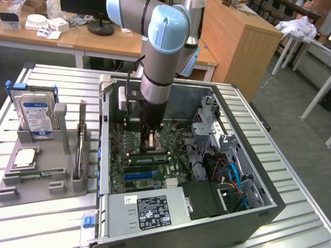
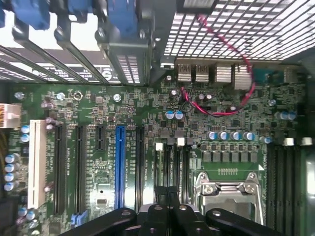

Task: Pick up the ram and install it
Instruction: 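Press down the ram until it locks into place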

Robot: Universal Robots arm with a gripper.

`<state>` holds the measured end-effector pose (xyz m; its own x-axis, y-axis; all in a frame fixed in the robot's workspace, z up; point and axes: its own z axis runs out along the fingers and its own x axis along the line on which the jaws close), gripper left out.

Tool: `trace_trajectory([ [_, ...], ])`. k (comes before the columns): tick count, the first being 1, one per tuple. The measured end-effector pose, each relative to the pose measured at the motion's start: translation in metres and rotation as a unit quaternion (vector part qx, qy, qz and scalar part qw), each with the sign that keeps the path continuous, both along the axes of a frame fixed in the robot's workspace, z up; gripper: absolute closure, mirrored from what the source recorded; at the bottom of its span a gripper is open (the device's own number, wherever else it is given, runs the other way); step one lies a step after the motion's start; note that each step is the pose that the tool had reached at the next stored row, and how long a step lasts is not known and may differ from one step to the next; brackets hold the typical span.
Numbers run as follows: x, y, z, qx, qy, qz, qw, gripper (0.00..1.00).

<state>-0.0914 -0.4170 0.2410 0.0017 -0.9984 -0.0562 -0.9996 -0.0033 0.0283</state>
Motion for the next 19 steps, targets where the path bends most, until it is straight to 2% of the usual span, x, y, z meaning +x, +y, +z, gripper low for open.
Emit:
trace_trajectory([
  [7,0.0,0.0,0.023,-0.0001,0.0,0.0,1.0,0.89],
  [19,0.0,0.0,0.0691,0.0,0.0,0.0,1.0,0.89],
])
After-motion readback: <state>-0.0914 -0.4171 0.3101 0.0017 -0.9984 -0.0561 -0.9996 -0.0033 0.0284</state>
